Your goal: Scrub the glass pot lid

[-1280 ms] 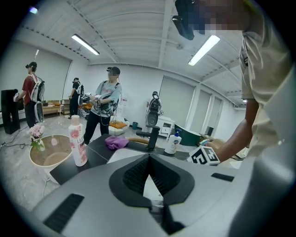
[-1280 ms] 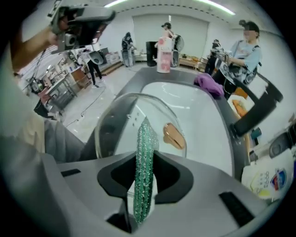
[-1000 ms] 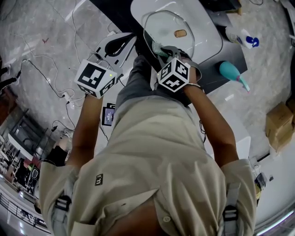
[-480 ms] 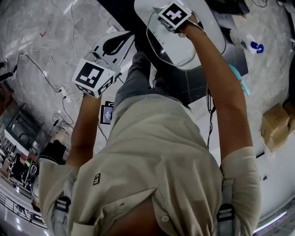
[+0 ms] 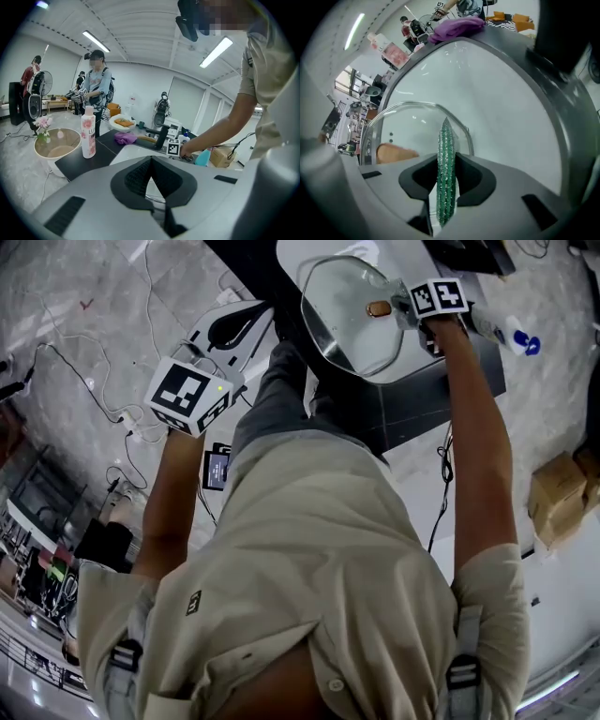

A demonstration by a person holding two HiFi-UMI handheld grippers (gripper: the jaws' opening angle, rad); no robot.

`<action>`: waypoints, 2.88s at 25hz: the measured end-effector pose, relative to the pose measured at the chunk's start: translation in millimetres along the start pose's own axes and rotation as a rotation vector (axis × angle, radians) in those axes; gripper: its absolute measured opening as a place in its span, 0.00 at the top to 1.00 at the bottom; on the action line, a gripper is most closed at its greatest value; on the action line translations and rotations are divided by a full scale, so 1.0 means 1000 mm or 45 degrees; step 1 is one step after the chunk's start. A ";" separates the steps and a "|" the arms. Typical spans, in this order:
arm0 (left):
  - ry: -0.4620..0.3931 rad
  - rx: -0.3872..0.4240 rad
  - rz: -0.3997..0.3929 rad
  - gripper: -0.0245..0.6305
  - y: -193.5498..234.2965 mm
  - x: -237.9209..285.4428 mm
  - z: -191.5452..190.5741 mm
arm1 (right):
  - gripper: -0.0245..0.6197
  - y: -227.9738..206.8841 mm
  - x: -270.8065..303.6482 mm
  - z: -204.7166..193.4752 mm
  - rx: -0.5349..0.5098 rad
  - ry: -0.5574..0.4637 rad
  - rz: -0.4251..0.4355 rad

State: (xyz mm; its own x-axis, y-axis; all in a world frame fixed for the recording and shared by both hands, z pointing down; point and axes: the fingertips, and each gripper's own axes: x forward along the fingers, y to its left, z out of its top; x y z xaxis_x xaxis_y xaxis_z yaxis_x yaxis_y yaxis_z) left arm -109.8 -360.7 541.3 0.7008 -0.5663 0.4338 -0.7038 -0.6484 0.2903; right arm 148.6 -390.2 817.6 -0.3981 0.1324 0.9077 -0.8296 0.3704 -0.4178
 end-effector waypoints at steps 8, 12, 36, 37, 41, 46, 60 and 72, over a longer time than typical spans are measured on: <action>-0.012 0.024 -0.049 0.94 -0.018 0.013 0.008 | 0.83 0.062 -0.035 -0.094 -0.121 -0.036 0.016; -0.012 0.030 -0.058 0.94 -0.023 0.015 0.009 | 0.82 0.126 -0.043 -0.100 -0.362 -0.072 0.031; 0.007 -0.032 -0.004 0.94 0.009 0.006 -0.007 | 0.83 0.079 0.017 0.085 -0.575 0.006 -0.102; 0.010 -0.031 -0.006 0.94 0.010 0.007 -0.007 | 0.83 0.057 0.021 0.074 -0.484 0.011 -0.104; 0.012 -0.025 -0.020 0.94 0.007 0.011 -0.006 | 0.82 -0.011 0.023 0.007 -0.114 0.073 -0.075; 0.007 -0.009 -0.029 0.94 0.003 0.016 -0.002 | 0.82 -0.005 0.008 -0.054 -0.204 0.103 -0.105; -0.036 0.090 -0.023 0.94 -0.021 0.009 0.030 | 0.82 0.085 -0.020 -0.074 -0.384 0.001 -0.129; -0.060 0.172 -0.036 0.94 -0.065 -0.002 0.049 | 0.82 0.164 -0.030 -0.061 -0.615 -0.140 -0.081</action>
State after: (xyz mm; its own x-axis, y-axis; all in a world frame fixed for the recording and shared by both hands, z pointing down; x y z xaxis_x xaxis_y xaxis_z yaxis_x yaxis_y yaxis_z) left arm -59.4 -341.9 480.0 0.7272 -0.5677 0.3859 -0.6636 -0.7253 0.1835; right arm 48.4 -277.5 724.0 -0.4134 0.0076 0.9105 -0.5879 0.7614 -0.2733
